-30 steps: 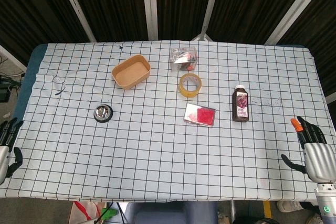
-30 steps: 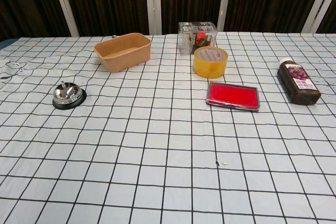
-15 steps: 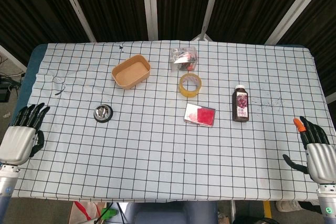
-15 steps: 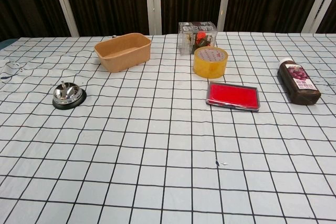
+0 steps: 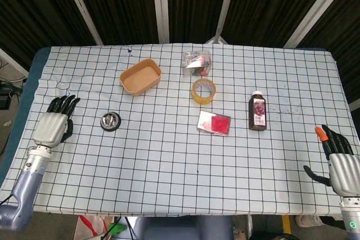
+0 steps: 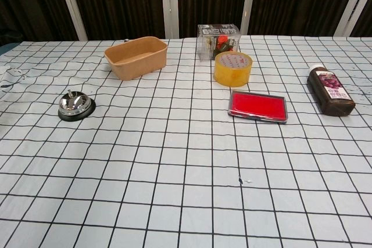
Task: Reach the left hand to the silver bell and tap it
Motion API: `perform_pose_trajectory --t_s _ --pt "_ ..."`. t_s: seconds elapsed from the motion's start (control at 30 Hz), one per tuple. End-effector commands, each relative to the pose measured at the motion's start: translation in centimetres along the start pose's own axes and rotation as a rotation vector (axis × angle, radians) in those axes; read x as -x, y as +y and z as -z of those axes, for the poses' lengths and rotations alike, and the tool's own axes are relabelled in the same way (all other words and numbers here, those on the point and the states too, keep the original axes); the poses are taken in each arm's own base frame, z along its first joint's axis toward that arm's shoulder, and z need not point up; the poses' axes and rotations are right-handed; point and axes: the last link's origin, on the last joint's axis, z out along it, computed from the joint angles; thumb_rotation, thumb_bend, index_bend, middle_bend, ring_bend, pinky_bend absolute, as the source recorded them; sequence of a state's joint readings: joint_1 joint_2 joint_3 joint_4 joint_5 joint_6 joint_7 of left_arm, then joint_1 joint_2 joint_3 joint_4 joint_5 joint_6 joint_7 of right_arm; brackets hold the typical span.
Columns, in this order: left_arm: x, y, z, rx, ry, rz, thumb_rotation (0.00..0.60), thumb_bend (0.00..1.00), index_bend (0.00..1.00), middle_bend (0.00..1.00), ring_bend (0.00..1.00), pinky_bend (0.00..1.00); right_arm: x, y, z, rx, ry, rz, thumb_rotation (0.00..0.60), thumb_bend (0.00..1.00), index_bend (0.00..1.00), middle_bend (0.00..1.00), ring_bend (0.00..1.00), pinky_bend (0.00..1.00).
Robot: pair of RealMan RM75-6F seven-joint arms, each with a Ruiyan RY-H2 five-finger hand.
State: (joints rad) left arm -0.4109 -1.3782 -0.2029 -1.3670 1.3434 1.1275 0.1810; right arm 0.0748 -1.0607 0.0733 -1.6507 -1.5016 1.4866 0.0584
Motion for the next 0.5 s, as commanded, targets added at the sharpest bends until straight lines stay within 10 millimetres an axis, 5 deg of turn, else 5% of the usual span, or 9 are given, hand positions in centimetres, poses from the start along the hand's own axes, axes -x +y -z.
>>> perform_pose_trajectory --t_s 0.03,0.5 --pt "2.1 1.5 -2.7 0.01 -0.013 0.041 0.6 1.0 0.0 0.04 0.0 0.0 0.0 0.0 0.0 0.002 0.0 -0.001 0.6 0.25 0.06 0.03 0.09 0.1" --pt "6.5 4.6 -5.0 0.085 -0.11 0.019 0.6 1.0 0.0 0.04 0.0 0.0 -0.2 0.3 0.0 0.011 0.01 -0.009 0.6 0.25 0.06 0.03 0.09 0.1"
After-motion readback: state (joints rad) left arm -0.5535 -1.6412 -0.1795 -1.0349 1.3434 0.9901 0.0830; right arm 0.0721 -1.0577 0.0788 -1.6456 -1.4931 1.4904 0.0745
